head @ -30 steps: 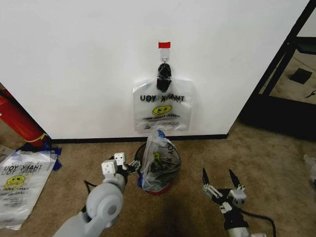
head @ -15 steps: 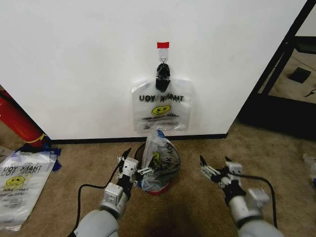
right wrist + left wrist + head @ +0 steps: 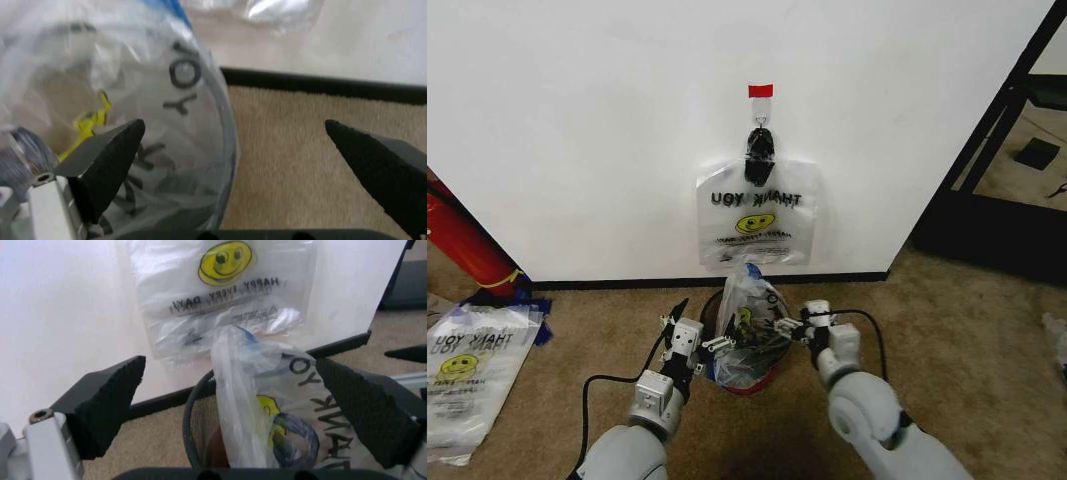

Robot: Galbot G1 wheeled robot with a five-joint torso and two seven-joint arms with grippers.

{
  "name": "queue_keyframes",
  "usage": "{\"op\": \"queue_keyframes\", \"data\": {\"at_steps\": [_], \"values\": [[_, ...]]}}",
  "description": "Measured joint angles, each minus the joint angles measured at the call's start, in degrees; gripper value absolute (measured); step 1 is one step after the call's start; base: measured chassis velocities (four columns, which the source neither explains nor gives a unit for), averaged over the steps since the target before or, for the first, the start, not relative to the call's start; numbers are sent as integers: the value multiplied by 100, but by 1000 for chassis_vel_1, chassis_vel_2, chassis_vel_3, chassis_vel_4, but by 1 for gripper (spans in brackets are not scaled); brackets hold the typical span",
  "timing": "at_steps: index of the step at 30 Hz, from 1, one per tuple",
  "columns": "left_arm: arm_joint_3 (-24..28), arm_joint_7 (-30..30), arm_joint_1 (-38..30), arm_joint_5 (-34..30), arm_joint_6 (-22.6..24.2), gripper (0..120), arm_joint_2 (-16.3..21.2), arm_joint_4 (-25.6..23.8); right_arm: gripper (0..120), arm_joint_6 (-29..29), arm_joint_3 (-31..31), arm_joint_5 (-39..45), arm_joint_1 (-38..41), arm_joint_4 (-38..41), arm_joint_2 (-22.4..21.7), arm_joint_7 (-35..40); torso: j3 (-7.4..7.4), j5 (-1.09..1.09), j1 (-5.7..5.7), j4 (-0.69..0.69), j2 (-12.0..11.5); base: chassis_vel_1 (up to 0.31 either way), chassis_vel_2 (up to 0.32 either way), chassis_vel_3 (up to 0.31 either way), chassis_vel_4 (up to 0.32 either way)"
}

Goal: Pick up the garbage bag from the wall and place it over the trash bin.

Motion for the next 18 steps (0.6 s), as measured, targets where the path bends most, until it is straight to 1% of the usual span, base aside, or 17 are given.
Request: {"op": "queue_keyframes", "data": {"at_steps": [2,6,10,18], "values": [[16,-6,-33,-15,2,100,-3,34,100,-180,-71,89,95,-70,49,183,-1,-1,0,0,0,0,0,0,0],[55,-16,-102,-54,8,100,-4,74,100,-357,-121,388,229,-205,151,429,-1,0,0,0,0,0,0,0,0],[91,-17,-133,-61,8,100,-8,93,100,-377,-144,622,305,-362,263,545,0,0,0,0,0,0,0,0,0],[85,-23,-82,-39,-4,100,-39,92,100,-423,-187,707,388,-590,422,654,0,0,0,0,0,0,0,0,0]]}}
